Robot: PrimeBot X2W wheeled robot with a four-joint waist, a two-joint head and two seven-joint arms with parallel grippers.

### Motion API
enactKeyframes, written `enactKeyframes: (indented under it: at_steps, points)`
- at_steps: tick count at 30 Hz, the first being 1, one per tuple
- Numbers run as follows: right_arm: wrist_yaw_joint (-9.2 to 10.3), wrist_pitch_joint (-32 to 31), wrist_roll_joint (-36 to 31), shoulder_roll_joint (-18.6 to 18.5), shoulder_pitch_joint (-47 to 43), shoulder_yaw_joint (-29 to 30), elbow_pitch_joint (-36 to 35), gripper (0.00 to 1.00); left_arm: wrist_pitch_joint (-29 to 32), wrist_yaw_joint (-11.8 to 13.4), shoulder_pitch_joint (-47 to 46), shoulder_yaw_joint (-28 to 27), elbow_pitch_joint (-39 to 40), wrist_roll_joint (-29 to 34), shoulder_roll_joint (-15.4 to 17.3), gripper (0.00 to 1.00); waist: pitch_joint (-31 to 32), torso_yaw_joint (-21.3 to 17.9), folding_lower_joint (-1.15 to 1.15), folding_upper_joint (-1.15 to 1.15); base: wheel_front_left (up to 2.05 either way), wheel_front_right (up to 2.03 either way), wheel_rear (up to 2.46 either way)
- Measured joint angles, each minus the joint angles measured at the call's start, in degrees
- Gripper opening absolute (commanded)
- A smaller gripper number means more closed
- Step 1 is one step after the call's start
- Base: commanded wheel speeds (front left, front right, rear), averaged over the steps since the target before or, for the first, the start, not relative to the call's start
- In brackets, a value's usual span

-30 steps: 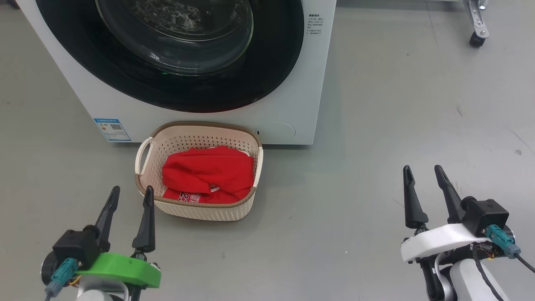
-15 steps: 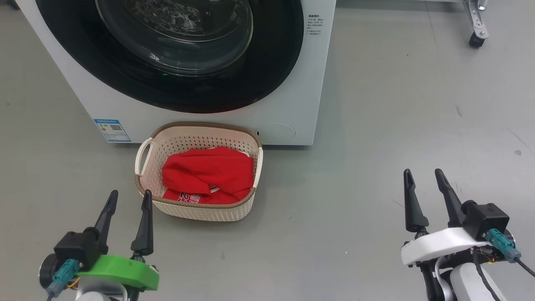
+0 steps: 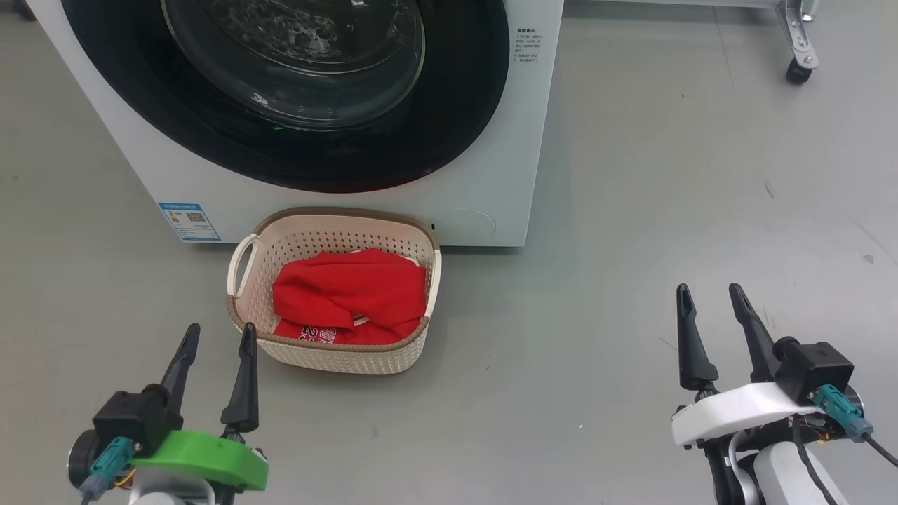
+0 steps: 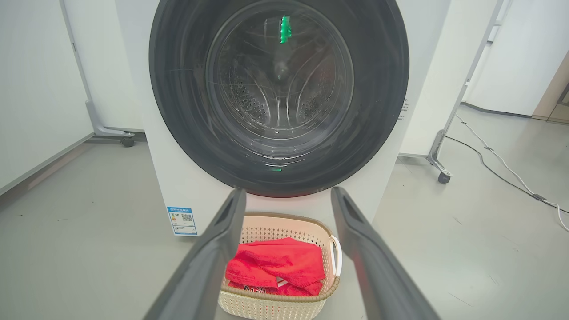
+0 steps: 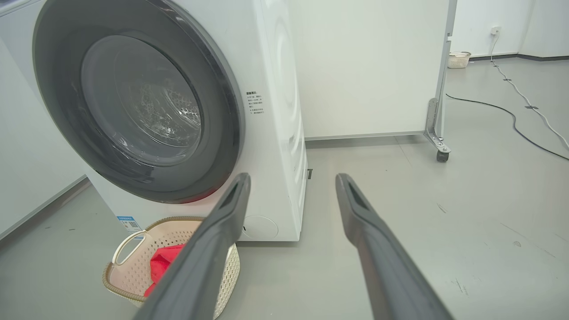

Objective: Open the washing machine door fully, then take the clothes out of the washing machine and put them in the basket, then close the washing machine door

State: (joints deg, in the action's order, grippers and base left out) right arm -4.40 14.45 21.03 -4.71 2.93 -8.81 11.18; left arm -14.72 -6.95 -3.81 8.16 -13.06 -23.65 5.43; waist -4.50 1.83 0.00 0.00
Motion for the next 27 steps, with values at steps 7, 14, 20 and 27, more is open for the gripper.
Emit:
enactKeyframes:
  at_steps: [7,14,20,27]
  points:
    - [-0.01,0.0,-0.01,0.15,-0.15,0.04,-0.04,1.0,0.0,0.0,0.3,-0.08,-0.34,-0.54,0.0,1.0,0.07,-0.07,0.0,0.0,0.0,0.0,0.0]
    - [-0.01,0.0,-0.01,0.22,-0.73,0.09,-0.09,1.0,0.0,0.0,0.3,0.03,-0.34,-1.02,0.0,1.0,0.14,-0.12,0.0,0.0,0.0,0.0,0.0]
    - [-0.02,0.0,-0.03,0.3,-0.85,0.09,-0.09,1.0,0.0,0.0,0.3,0.1,-0.33,-2.05,0.01,1.0,0.32,-0.15,0.0,0.0,0.0,0.0,0.0]
    - [-0.07,0.0,-0.27,0.35,-0.9,-0.05,-0.07,1.0,0.0,0.0,0.32,0.32,-0.36,-2.56,0.09,1.0,0.64,-0.2,0.0,0.0,0.0,0.0,0.0]
